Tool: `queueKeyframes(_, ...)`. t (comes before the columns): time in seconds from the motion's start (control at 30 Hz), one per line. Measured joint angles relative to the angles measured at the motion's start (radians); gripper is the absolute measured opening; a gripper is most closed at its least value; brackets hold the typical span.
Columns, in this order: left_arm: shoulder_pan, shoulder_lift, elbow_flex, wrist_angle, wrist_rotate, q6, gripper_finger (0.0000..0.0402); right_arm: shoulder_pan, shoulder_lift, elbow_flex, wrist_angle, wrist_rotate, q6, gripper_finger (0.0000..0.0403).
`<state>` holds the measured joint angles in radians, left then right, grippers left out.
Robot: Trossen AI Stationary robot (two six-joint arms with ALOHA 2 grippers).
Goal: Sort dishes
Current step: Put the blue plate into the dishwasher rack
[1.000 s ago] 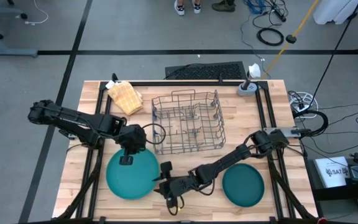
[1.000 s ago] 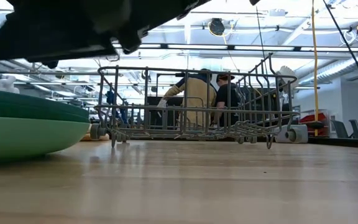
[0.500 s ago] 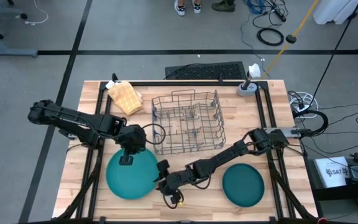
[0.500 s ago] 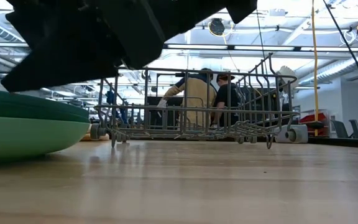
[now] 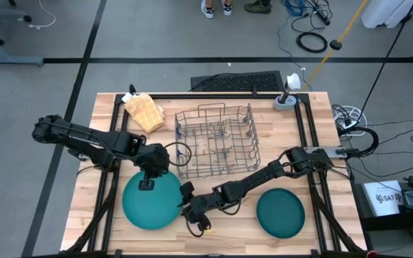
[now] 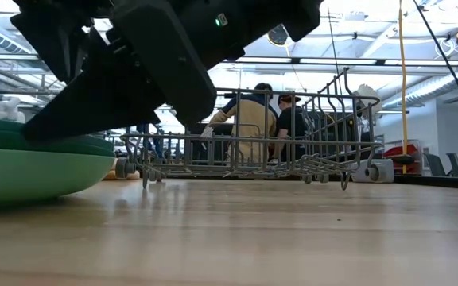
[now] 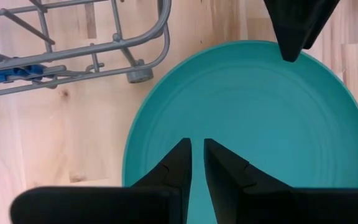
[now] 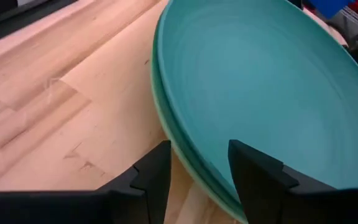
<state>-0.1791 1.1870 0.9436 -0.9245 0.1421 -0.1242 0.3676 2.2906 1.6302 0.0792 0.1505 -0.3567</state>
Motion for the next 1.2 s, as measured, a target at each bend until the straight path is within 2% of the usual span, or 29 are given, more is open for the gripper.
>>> queueKeyframes(0.13,0.0,0.0,0.0,0.0,0.0,0.0,0.0052,0.0,0.0,0.0,-0.009,-0.025,-0.004,0.0122)
queueKeyframes(0.4,0.0,0.0,0.0,0.001,-0.004,0.001,0.0052,-0.001,-0.002,0.0,-0.022,-0.025,-0.021,0.0041)
queueKeyframes(0.5,0.0,0.0,0.0,0.001,-0.005,0.001,0.0052,0.0,-0.002,0.0,0.01,-0.029,-0.028,0.0024)
queueKeyframes(0.9,0.0,0.0,-0.001,0.003,-0.007,0.001,0.0052,-0.011,0.047,0.001,0.098,-0.044,-0.025,0.0055)
queueKeyframes(1.2,0.0,0.0,-0.001,0.0,-0.007,0.0,0.0052,0.003,0.058,0.002,0.054,-0.043,0.105,0.0039)
